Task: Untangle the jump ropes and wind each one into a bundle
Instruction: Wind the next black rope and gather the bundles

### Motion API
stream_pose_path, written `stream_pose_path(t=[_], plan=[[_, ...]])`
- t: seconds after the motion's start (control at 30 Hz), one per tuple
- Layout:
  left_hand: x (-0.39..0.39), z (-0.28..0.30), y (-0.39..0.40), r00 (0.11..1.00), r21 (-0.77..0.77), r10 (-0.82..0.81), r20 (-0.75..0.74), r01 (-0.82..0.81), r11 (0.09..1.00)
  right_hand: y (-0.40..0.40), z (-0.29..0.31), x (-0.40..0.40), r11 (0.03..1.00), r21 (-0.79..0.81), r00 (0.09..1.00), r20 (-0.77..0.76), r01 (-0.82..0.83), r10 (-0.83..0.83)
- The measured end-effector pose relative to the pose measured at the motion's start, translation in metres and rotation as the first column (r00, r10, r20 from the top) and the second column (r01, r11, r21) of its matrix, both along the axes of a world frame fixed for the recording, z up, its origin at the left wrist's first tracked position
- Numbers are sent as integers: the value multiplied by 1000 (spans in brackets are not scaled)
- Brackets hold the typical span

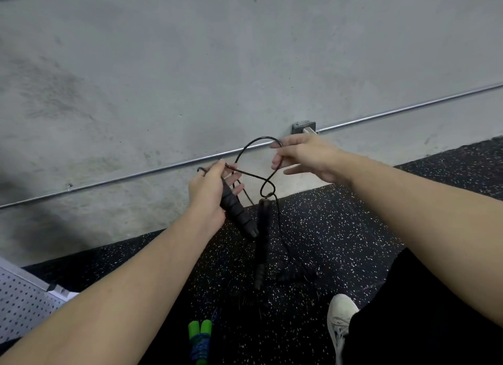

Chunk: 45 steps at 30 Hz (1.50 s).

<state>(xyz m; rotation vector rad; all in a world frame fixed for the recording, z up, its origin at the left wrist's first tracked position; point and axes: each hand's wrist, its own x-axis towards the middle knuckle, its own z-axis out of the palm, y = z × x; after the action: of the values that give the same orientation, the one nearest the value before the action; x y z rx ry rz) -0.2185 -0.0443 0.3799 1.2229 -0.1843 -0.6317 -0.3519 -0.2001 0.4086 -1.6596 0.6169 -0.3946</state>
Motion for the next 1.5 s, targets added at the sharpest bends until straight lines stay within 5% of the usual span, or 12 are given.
stream_pose_path(t=[0.23, 0.4, 0.7, 0.93, 1.1, 1.3, 1.4, 1.5], plan=[[13, 3, 7, 997, -50, -1, -82, -3, 999, -8, -5, -7, 996, 33, 993, -82, 83, -80], [23, 0, 9, 997, -50, 19, -80, -24, 998, -22, -3, -6, 965, 103, 968, 43, 240, -246], [20, -2, 10, 1000, -47, 30, 7, -30, 998, -29, -2, -10, 985, 149, 985, 133, 86, -106], [28, 12, 17, 999, -58, 42, 16, -41, 997, -27, -14, -11, 980, -159, 985, -106, 119, -137], [13, 15, 12, 997, -66, -77, -6, 77, 995, -21, -26, -6, 978, -173, 952, -259, 120, -163], [2, 23, 3, 991, -108, -117, -61, 110, 988, -3, -28, 7, 897, -403, 813, -575, -183, -93], [1, 28, 2, 990, -127, -120, -68, 111, 986, 5, -30, -1, 852, -284, 684, -721, -440, 112], [1, 31, 2, 990, -151, -119, -74, 107, 983, 9, -32, -5, 695, -214, 519, -813, -686, 262]])
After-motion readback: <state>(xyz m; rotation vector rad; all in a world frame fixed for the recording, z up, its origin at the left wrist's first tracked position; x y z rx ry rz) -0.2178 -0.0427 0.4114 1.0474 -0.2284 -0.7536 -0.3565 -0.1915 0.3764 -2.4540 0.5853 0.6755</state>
